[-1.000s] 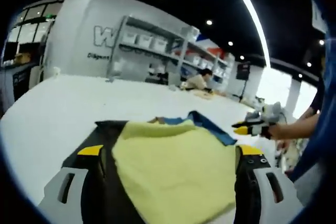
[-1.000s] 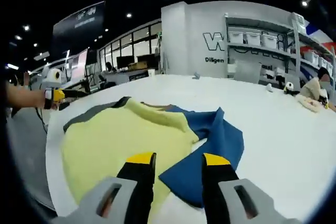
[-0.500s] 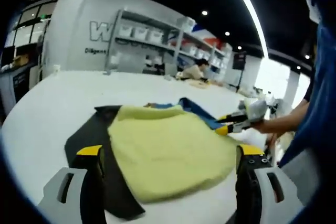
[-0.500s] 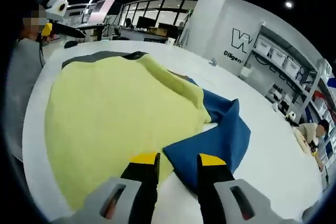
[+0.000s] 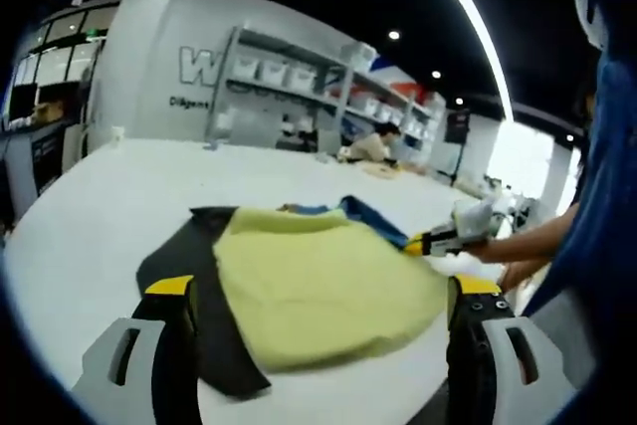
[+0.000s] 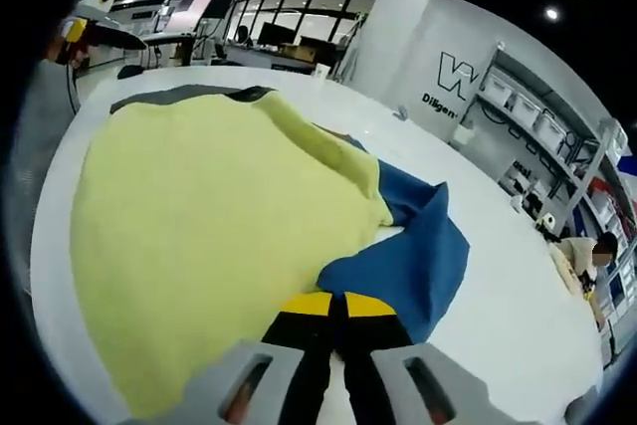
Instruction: Fold the garment on the visible template until the final outline fits inside the template.
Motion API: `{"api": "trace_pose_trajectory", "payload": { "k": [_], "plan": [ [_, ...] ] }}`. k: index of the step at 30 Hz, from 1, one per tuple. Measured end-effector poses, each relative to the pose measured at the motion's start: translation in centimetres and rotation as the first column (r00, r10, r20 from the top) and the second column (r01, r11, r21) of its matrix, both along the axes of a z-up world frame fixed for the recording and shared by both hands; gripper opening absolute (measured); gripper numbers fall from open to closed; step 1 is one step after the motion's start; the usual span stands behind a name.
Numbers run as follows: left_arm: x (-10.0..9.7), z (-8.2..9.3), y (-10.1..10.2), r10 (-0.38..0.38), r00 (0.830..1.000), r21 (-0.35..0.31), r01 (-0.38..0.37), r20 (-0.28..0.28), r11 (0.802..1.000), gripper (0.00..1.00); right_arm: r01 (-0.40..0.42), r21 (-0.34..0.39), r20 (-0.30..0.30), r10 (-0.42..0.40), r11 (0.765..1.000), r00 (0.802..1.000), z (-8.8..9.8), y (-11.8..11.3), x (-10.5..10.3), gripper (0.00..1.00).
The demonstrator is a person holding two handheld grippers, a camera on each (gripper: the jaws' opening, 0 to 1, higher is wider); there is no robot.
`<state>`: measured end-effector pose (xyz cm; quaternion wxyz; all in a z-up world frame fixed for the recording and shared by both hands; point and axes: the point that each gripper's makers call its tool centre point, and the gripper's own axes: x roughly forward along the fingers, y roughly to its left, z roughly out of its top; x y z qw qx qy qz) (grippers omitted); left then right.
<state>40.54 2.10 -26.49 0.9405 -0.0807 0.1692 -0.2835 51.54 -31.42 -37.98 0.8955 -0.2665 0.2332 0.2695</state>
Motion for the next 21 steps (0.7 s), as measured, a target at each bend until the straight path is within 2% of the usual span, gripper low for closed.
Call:
{"api": "trace_pose_trajectory", "payload": {
  "k": [3,7,9,10,11,12,14,16,17,18,19,20,21],
  "plan": [
    [-0.1,-0.1,-0.1,-0.003,1.0,0.001,0.003,-0.005,1.0,0.99,0.032,0.011,0.005,-0.032,0.999,0.999,0.9,-1.8,0.0,0.0],
    [-0.1,-0.2,-0.1,-0.004,1.0,0.004,0.004,-0.007,1.0,0.99,0.048,0.024,0.003,-0.048,0.999,0.999,1.2,-2.4,0.1,0.0],
    [0.0,-0.5,0.0,-0.007,1.0,0.013,0.007,-0.011,1.0,0.99,0.157,0.147,0.015,-0.161,0.977,0.987,2.6,-5.0,0.8,0.0],
    [-0.1,-0.4,-0.1,-0.014,1.0,0.018,0.014,-0.013,1.0,0.99,0.248,0.252,0.011,-0.259,0.935,0.966,5.2,-6.6,1.2,0.0],
    [0.0,-0.4,-0.2,-0.025,1.0,0.021,0.025,-0.016,0.999,0.99,0.299,0.31,0.027,-0.323,0.902,0.946,6.4,-8.5,1.8,0.0],
    [-0.1,-0.4,-0.2,-0.027,0.999,0.022,0.028,-0.017,0.999,0.99,0.323,0.34,0.06,-0.363,0.883,0.93,8.3,-10.1,2.4,0.0],
    [0.0,-0.4,-0.3,-0.032,0.999,0.02,0.032,-0.02,0.999,0.99,0.356,0.415,0.059,-0.415,0.837,0.908,9.6,-11.7,3.2,0.0],
    [0.1,-0.5,-0.3,-0.034,0.999,0.021,0.034,-0.023,0.999,0.99,0.39,0.501,0.046,-0.474,0.772,0.879,11.5,-13.7,4.3,0.0],
    [0.1,-0.5,-0.3,-0.034,0.999,0.022,0.034,-0.023,0.999,0.99,0.401,0.517,0.038,-0.488,0.756,0.872,11.8,-14.1,4.5,0.0],
    [0.2,-0.5,-0.3,-0.033,0.999,0.023,0.034,-0.023,0.999,0.99,0.423,0.555,0.024,-0.522,0.716,0.852,13.1,-15.0,4.9,0.0],
    [0.2,-0.5,-0.3,-0.033,0.999,0.023,0.033,-0.023,0.999,0.99,0.428,0.564,0.02,-0.529,0.706,0.848,13.2,-15.3,5.1,0.0],
    [0.2,-0.5,-0.2,-0.03,0.999,0.022,0.03,-0.024,0.999,0.99,0.46,0.606,-0.007,-0.575,0.648,0.818,13.1,-17.3,6.1,0.0],
    [0.3,-0.5,-0.2,-0.029,0.999,0.023,0.03,-0.024,0.999,0.99,0.481,0.629,-0.028,-0.6,0.611,0.799,12.9,-18.0,6.4,0.0]
  ]
}}
